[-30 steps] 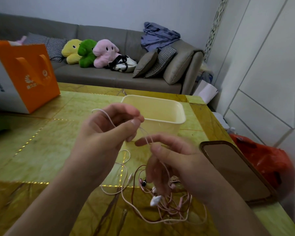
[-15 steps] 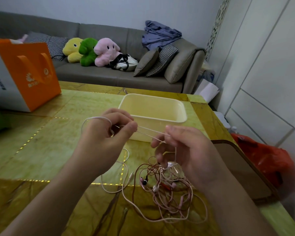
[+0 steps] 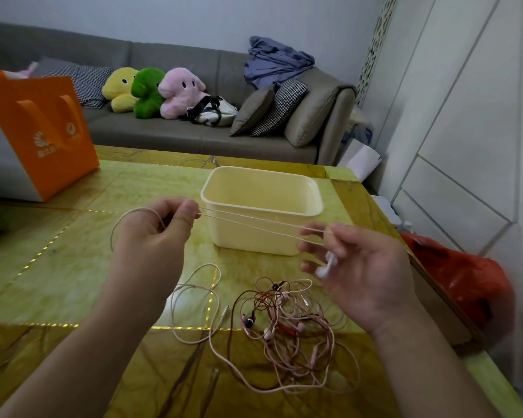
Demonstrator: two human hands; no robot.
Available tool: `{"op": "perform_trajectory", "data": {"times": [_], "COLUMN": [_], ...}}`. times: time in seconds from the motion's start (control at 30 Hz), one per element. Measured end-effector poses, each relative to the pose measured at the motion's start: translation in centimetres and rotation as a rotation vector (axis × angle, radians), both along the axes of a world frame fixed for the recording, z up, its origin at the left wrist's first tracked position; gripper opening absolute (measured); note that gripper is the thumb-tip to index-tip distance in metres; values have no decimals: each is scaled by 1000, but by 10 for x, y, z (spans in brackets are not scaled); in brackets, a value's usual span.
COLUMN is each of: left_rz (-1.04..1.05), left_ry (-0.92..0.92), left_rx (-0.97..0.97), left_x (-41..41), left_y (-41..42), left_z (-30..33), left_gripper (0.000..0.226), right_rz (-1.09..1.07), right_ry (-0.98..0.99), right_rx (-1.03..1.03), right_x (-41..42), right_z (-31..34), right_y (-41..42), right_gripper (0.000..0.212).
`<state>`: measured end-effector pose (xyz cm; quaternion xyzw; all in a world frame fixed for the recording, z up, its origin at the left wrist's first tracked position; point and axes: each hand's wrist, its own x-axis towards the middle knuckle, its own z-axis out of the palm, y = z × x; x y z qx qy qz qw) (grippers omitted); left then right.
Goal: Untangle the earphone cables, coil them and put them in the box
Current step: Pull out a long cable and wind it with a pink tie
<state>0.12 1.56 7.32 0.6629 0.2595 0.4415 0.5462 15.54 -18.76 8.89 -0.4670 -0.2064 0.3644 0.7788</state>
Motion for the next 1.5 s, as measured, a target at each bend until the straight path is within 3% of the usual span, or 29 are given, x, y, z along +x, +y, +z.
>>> {"op": "perform_trajectory", "data": {"times": [0.27,0.47,0.6,0.7,0.8,0.9,0.97,1.07,1.13,1.23,1.33,1.5], "left_rz": [-24,-38,-59,-96,-157,-213,-251,-293,-315,-310,-297,-240], "left_ry": [26,0,-10,-1,-7,-3,7,27,56,66,-84,-138], "left_rx": [-41,-59,-53,-17,26,78,112,137,144,30,-214,-424], "left_x": [-2,-2,-3,-3,-3,-4,-3,1,2,2,3,0], "left_y": [1,2,0,-6,-14,-20,-24,-32,-34,-28,-19,-8], "left_z": [-4,-5,-4,0,5,9,10,10,7,2,4,3], "left_gripper": [24,24,24,23,20,17,16,16,17,31,41,47], "right_rz": [63,39,24,-48,-126,-103,-65,78,168,64,-80,-235], "right_ry": [98,176,225,215,-21,-479,-701,-876,-788,-685,-565,-297], "right_rx": [161,201,145,-29,-346,-605,-591,-369,-273,-335,-319,-100], "right_x": [3,4,5,4,3,-4,-16,-31,-41,-38,-21,0], "right_z": [-7,-12,-11,-12,-17,-22,-17,-11,-9,-12,-14,-4], "right_y": [-2,-1,1,4,9,12,13,19,26,29,21,5], "right_gripper": [23,47,38,25,17,20,40,57,47,18,37,34]}}
